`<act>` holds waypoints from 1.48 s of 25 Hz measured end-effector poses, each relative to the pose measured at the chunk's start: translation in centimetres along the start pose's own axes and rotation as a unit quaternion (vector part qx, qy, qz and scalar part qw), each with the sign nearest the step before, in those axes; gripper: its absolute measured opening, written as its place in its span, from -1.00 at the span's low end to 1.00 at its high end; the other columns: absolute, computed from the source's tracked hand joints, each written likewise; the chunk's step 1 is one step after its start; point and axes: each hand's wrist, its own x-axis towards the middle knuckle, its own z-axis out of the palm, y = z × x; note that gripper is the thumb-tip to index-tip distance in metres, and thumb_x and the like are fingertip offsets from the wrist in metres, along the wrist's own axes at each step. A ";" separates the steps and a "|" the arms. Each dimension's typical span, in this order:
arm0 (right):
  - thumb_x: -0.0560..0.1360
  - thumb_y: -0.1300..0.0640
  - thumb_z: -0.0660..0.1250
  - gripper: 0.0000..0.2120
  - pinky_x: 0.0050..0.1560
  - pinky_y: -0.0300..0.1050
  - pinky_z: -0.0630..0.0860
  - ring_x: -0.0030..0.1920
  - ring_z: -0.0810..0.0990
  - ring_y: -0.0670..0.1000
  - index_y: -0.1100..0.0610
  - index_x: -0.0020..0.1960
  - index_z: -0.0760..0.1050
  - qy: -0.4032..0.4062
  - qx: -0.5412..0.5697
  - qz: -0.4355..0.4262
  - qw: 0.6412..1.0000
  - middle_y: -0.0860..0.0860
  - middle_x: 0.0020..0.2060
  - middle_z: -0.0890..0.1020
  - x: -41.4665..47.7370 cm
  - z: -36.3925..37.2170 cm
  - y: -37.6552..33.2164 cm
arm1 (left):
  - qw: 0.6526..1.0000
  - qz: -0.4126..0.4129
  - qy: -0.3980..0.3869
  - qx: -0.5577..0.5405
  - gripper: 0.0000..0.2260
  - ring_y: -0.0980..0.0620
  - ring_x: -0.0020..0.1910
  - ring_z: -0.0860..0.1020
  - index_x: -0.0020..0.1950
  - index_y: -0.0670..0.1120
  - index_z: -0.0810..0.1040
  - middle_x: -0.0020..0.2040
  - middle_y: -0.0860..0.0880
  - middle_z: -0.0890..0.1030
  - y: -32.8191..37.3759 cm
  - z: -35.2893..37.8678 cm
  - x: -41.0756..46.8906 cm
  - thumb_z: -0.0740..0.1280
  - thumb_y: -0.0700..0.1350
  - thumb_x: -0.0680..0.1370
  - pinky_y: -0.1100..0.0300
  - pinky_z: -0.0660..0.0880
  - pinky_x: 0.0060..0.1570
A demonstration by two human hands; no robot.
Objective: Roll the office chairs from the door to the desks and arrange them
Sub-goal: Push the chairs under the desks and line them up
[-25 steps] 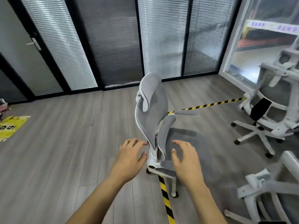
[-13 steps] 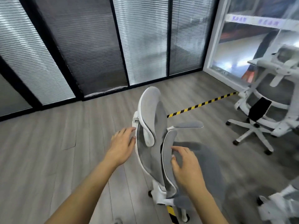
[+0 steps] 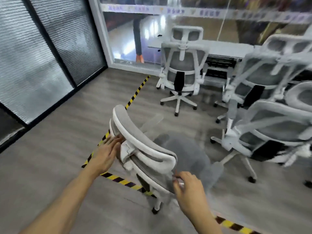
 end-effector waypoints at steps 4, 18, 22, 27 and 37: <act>0.54 -0.22 0.14 -0.67 0.20 -0.02 0.39 0.08 0.52 0.00 -0.13 0.14 0.55 0.100 -0.064 0.028 0.993 -0.15 0.01 0.58 -5.1 5.6 -3.2 | 0.998 0.062 -0.023 0.024 -0.31 0.07 0.54 0.15 0.43 0.03 0.42 0.40 0.19 0.30 -1.0 -0.6 1.1 -0.21 0.34 0.55 0.08 0.08 0.53; 0.63 -0.28 0.07 -0.57 0.59 0.08 0.02 0.41 0.37 0.03 -0.02 0.29 0.42 0.113 -0.153 -0.033 0.981 -0.08 0.19 0.46 10.2 1.7 4.2 | 0.997 0.022 0.078 -0.002 -0.47 -0.11 0.47 0.19 0.24 0.07 0.46 0.35 0.03 0.43 0.1 3.8 8.0 -0.03 0.40 0.58 -0.07 0.21 0.46; 0.59 -0.30 0.08 -0.59 0.58 0.05 0.07 0.45 0.33 0.04 -0.05 0.25 0.40 0.107 -0.127 -0.026 0.986 -0.09 0.21 0.45 18.7 0.2 5.7 | 0.997 -0.011 0.079 0.007 -0.44 -0.15 0.48 0.19 0.24 0.05 0.45 0.37 -0.01 0.43 1.3 4.6 14.5 -0.06 0.41 0.58 -0.13 0.16 0.49; 0.57 -0.35 0.09 -0.56 0.50 0.10 0.24 0.48 0.27 0.02 -0.03 0.19 0.42 0.112 -0.096 -0.004 0.989 -0.08 0.18 0.48 29.0 -1.1 5.8 | 0.998 -0.013 0.069 -0.009 -0.36 -0.15 0.49 0.15 0.26 -0.02 0.46 0.38 -0.09 0.44 2.1 4.8 24.2 -0.11 0.41 0.56 -0.12 -0.01 0.55; 0.53 -0.47 0.00 -0.34 0.54 0.04 0.19 0.54 0.18 0.03 0.02 0.32 0.39 0.091 -0.109 0.041 0.989 -0.06 0.31 0.41 45.6 -4.8 7.2 | 0.997 0.001 0.059 -0.040 -0.37 -0.20 0.50 0.16 0.24 0.00 0.46 0.38 -0.08 0.42 3.1 5.3 42.9 -0.06 0.45 0.55 -0.17 0.09 0.51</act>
